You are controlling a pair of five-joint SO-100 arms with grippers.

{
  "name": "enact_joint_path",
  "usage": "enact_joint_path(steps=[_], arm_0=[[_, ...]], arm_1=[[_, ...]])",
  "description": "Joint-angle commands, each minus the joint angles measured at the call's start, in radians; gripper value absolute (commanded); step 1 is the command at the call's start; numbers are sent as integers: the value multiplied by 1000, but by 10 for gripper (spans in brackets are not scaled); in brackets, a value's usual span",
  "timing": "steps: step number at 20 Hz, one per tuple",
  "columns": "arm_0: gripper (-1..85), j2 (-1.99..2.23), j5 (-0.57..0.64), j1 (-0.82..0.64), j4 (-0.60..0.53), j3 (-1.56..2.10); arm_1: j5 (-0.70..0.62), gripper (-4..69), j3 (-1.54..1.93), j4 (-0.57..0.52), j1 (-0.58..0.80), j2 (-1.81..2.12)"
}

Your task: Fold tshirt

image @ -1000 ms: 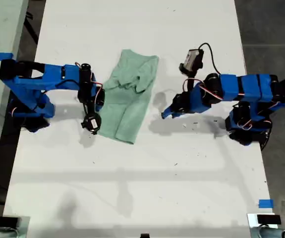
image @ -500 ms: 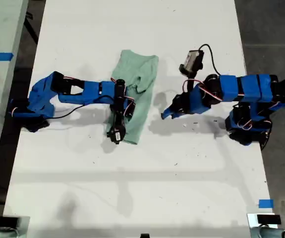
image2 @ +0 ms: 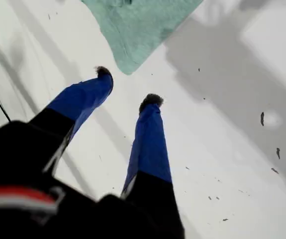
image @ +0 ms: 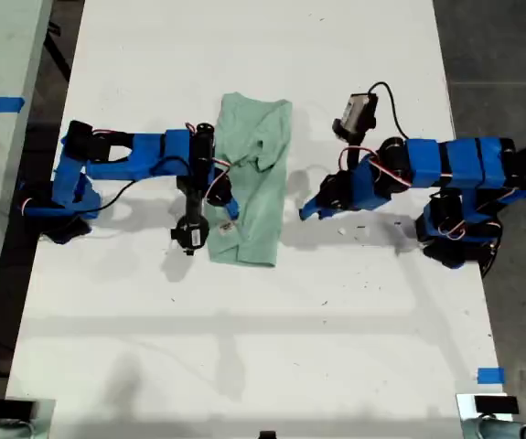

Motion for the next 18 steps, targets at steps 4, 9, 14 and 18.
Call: enact_joint_path(steps=[4,9,14,18], arm_0=[[289,295,-5,49,189,0],[277,394,-43,69,184,83],[280,442,-51,91,-18,276],[279,442,-40,94,-167,396]], arm_1=[[-5,130,-55,-6,-9,55],[-9,167,-209,23,-23,-74],[-9,208,-469,91,-46,-328],[-14,211,-595,106,-51,-482]])
